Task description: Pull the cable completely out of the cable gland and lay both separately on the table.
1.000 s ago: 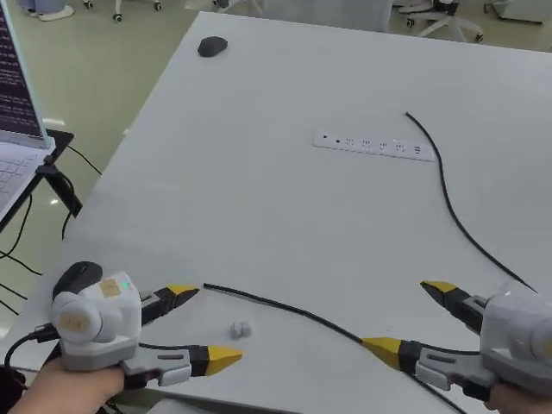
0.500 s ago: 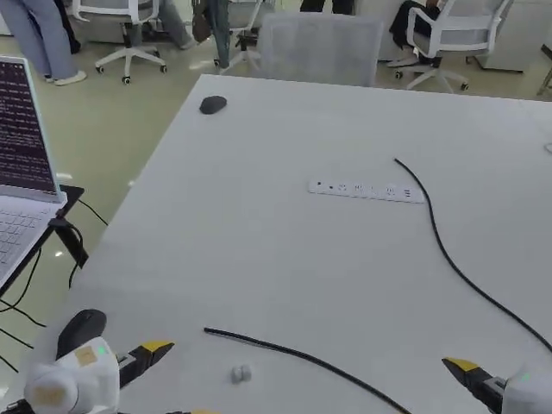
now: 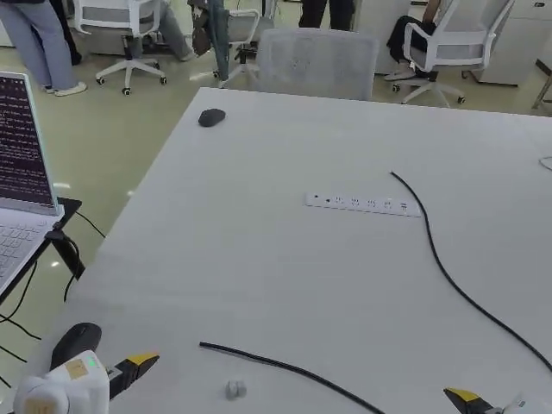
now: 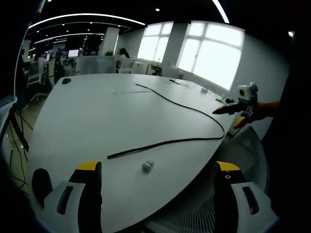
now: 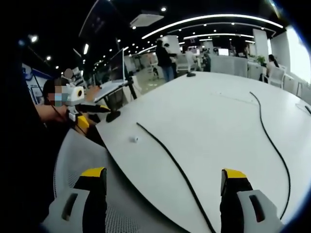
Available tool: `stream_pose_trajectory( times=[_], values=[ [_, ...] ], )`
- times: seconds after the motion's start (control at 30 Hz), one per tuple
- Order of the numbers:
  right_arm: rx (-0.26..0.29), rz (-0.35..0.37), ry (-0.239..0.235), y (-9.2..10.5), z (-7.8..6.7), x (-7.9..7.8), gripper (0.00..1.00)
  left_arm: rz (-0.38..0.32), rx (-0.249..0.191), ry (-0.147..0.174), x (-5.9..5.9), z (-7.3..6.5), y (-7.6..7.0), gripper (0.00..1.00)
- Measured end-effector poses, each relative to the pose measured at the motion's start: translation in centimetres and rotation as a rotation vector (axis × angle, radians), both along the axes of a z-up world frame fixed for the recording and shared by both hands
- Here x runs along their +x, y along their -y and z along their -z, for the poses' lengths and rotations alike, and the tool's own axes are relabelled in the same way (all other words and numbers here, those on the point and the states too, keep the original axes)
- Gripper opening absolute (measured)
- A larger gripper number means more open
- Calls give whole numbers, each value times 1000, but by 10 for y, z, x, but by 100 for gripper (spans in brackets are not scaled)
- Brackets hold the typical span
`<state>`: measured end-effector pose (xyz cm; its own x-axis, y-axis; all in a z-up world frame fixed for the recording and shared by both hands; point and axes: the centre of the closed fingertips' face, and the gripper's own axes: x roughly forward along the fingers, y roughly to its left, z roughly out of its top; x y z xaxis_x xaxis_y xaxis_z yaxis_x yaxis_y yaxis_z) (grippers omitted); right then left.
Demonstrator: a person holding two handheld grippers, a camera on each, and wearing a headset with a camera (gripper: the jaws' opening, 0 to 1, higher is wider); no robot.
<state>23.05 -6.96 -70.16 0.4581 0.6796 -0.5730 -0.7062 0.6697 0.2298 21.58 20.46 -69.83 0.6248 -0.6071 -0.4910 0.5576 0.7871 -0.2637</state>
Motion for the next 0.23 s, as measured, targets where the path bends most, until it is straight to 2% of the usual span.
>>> stream_pose_trajectory(
  times=[0.23],
  values=[
    [-5, -21, -16, -6, 6, -5, 99, -3, 5, -15, -2, 6, -3, 95]
  ],
)
